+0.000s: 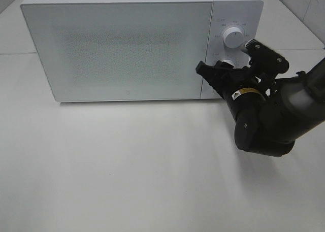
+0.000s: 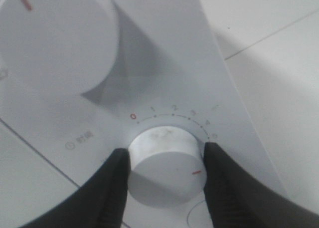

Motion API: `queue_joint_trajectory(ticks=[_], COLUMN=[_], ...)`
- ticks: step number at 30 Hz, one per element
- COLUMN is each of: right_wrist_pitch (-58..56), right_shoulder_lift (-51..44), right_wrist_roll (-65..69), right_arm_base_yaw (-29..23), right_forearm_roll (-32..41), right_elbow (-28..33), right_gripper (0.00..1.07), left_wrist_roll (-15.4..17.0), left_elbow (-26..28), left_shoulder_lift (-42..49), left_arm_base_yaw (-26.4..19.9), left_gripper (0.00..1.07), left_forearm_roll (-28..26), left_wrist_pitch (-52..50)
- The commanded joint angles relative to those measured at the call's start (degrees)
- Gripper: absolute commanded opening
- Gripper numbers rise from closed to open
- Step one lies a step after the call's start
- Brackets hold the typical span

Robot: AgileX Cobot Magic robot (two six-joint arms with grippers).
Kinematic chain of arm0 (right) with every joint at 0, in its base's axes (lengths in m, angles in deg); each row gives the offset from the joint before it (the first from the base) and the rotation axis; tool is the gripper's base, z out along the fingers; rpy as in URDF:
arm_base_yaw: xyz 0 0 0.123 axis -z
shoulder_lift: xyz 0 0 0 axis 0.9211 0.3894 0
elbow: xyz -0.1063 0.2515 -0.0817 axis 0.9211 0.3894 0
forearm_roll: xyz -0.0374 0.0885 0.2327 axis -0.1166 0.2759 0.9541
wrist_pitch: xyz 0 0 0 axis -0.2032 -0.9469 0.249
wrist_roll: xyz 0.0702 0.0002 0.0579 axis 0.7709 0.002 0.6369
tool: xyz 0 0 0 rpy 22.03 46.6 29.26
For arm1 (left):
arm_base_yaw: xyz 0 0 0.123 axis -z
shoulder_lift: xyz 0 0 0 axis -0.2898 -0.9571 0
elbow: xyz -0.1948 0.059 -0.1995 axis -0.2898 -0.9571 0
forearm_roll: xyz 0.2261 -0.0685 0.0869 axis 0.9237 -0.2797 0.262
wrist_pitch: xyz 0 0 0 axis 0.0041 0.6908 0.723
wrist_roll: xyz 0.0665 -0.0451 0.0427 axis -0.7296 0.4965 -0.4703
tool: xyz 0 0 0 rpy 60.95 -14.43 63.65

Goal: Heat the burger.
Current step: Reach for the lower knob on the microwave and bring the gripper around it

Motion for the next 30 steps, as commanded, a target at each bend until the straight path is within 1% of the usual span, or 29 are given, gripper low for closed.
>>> queue_joint_trajectory(ticks=[1,2,4,7,8,10,12,14,15,19,30], right_wrist_pitch=[13.01,13.01,13.58,13.52,13.69,13.81,13.81,13.81,13.81,13.81,13.81], right_shoulder_lift=[-0.11,-0.11,-0.11,-0.11,-0.11,-0.11,-0.11,-0.11,-0.11,-0.11,-0.11], right_wrist_roll=[16.56,16.56,35.7,39.08,45.89,48.13,57.87,59.36,61.42,61.31,55.92], right_arm_base_yaw=[0.57,0.57,0.57,0.57,0.57,0.57,0.57,0.69,0.69,0.69,0.69], right_forearm_roll=[-5.79,-5.79,-8.65,-9.22,-10.43,-10.49,-11.0,-11.69,-13.35,-14.21,-14.04], right_elbow=[-1.43,-1.43,-1.43,-1.43,-1.38,-1.38,-1.38,-1.38,-1.38,-1.38,-1.38], right_gripper=[0.05,0.05,0.05,0.05,0.05,0.05,0.05,0.05,0.05,0.05,0.09], left_wrist_roll=[0.23,0.23,0.23,0.23,0.23,0.23,0.23,0.23,0.23,0.23,0.23], left_elbow=[-0.11,-0.11,-0.11,-0.11,-0.11,-0.11,-0.11,-0.11,-0.11,-0.11,-0.11], left_shoulder_lift=[0.69,0.69,0.69,0.69,0.69,0.69,0.69,0.69,0.69,0.69,0.69], left_arm_base_yaw=[-0.17,-0.17,-0.17,-0.17,-0.17,-0.17,-0.17,-0.17,-0.17,-0.17,-0.17], left_gripper=[1.0,1.0,1.0,1.0,1.0,1.0,1.0,1.0,1.0,1.0,1.0], left_forearm_roll=[-0.46,-0.46,-0.46,-0.46,-0.46,-0.46,-0.46,-0.46,-0.46,-0.46,-0.46], left_wrist_pitch=[-0.69,-0.69,-0.69,-0.69,-0.69,-0.69,-0.69,-0.69,-0.69,-0.69,-0.69])
